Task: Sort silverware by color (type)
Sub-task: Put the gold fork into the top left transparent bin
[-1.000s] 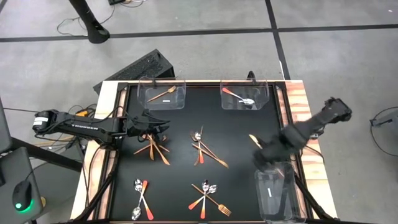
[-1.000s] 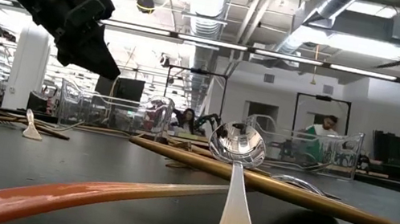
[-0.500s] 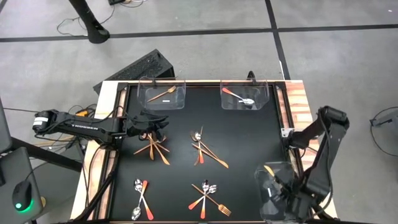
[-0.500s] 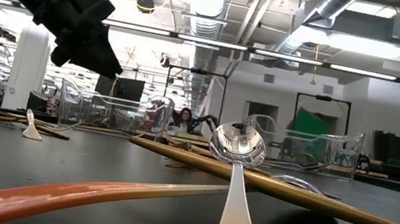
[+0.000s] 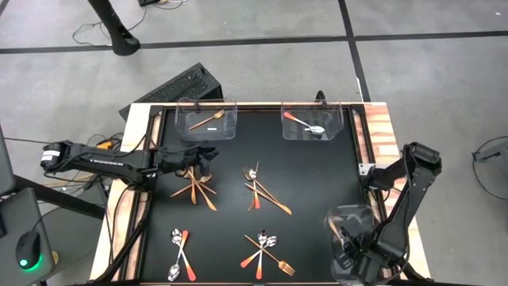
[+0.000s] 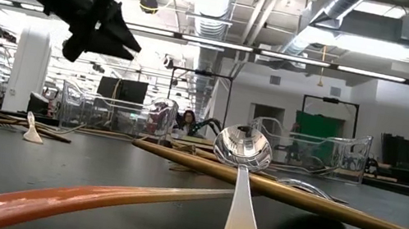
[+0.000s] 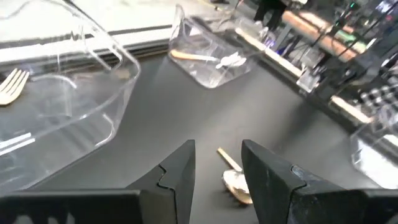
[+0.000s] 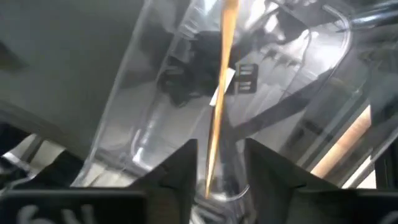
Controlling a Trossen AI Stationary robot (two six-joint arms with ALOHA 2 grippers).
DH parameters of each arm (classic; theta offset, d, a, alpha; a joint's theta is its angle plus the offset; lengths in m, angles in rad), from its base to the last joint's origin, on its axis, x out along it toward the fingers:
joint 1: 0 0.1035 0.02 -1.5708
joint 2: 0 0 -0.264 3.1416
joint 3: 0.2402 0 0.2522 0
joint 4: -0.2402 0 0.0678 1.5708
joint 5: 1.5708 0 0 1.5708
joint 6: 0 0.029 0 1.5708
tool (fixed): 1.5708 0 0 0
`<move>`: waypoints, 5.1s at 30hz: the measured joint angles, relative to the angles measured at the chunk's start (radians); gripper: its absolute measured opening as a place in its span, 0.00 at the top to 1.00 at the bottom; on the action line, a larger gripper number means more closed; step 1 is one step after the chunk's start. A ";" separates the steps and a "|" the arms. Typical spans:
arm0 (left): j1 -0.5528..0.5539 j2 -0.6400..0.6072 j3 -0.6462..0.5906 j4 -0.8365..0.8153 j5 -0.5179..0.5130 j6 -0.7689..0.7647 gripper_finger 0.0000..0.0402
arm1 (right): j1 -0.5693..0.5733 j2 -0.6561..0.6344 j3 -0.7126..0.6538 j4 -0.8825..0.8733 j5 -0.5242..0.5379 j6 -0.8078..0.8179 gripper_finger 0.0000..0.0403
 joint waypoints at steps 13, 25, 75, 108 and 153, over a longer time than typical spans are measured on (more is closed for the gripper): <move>-0.030 -0.089 0.158 -0.132 -0.040 0.077 0.71 | -0.101 -0.185 0.002 -0.044 0.545 -0.285 0.43; -0.144 -0.089 0.339 -0.545 -0.143 -0.113 0.71 | -0.517 -0.202 0.002 0.046 0.545 -0.875 0.54; -0.228 -0.308 0.448 -1.146 -0.124 -0.409 0.71 | -1.189 0.919 0.877 0.792 -0.319 -1.340 0.59; -0.210 -0.323 0.447 -1.184 -0.193 -0.407 0.71 | -1.202 0.986 0.875 0.910 -0.372 -1.372 0.93; -0.210 -0.322 0.446 -1.176 -0.452 -0.236 0.71 | -1.440 0.615 0.873 0.629 0.056 -1.654 0.98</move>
